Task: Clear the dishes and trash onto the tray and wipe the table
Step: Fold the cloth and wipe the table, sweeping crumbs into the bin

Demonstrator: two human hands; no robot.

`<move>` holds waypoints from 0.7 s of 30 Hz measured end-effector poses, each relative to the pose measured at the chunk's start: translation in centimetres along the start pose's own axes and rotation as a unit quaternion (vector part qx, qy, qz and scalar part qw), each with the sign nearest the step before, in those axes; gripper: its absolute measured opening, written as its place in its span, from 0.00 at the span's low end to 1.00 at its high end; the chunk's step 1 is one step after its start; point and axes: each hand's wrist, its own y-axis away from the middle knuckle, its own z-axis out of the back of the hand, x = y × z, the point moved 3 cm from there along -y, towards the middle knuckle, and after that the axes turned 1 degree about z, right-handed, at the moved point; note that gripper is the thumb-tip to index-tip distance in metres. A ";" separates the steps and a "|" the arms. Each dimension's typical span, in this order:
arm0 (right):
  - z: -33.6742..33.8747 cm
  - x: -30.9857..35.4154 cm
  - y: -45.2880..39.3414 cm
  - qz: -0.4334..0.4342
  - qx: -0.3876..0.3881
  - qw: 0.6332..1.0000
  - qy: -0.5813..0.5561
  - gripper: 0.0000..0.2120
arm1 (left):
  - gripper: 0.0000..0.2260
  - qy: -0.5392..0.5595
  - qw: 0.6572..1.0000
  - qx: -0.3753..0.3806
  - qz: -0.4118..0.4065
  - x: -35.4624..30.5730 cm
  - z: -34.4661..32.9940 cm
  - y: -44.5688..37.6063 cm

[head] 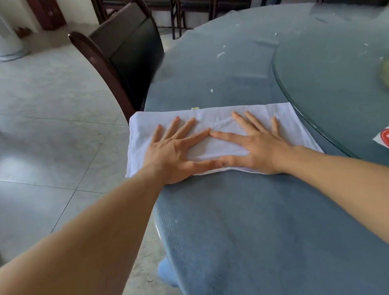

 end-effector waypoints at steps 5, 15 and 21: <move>0.4 -0.5 -4.1 -0.027 -0.018 0.999 -0.011 0.35 | 0.47 -0.012 1.000 0.000 -0.028 2.4 1.3 -4.7; 2.0 -2.8 -12.2 -0.079 -0.034 0.996 -0.032 0.35 | 0.45 -0.015 0.997 0.040 -0.071 6.3 3.0 -14.9; 3.7 -5.1 -19.7 -0.117 -0.038 0.992 -0.032 0.36 | 0.45 -0.038 0.993 0.049 -0.099 9.0 4.3 -24.0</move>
